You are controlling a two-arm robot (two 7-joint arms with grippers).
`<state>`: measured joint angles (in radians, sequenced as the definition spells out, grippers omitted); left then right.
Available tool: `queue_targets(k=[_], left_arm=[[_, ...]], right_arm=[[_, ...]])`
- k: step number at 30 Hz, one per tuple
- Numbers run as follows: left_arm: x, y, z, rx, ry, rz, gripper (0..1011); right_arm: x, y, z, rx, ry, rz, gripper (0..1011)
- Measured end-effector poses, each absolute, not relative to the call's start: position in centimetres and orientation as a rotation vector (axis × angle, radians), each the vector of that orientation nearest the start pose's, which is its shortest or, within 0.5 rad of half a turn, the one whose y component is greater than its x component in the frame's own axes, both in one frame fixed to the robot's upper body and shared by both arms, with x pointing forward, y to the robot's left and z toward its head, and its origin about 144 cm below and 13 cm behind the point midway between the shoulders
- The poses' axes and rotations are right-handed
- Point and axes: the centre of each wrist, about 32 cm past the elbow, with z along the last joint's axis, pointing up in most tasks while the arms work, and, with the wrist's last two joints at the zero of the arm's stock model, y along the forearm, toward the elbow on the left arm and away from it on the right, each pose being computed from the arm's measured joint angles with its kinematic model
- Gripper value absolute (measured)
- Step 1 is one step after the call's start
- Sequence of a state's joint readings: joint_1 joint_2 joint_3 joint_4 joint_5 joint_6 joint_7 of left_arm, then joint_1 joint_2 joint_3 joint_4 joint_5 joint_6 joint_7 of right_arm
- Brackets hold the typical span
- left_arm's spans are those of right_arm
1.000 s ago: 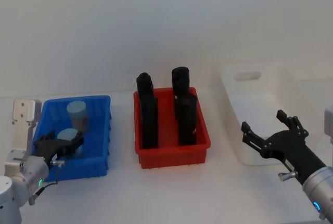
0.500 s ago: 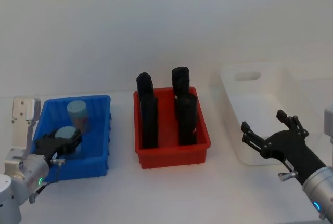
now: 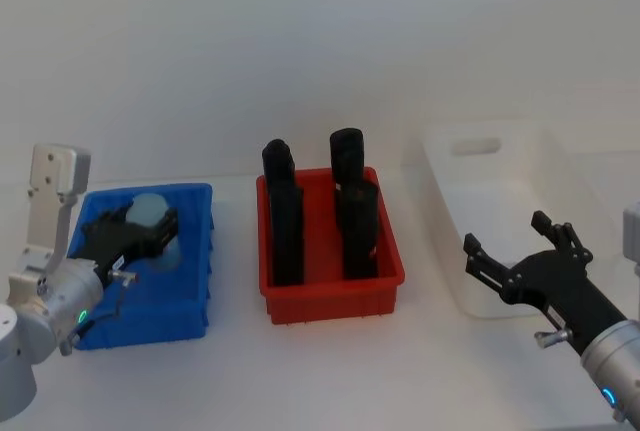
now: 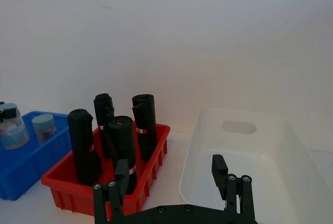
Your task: Pick the cotton swabs from the blue box and place them into the white box.
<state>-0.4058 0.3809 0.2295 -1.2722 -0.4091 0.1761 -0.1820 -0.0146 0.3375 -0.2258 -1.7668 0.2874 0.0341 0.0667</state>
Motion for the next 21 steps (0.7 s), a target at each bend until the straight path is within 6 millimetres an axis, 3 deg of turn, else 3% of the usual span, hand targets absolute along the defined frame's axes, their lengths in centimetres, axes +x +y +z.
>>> queue_targets(k=[13, 21], left_arm=[[54.9, 29.4, 125.3, 0.103, 0.028, 1.169, 670], [54.3, 28.8, 127.4, 0.105, 0.036, 1.075, 670]], right_arm=[[44.3, -23.7, 118.9, 0.026, -0.075, -1.230, 1001], [44.3, -23.7, 118.9, 0.026, -0.075, -1.229, 1001]])
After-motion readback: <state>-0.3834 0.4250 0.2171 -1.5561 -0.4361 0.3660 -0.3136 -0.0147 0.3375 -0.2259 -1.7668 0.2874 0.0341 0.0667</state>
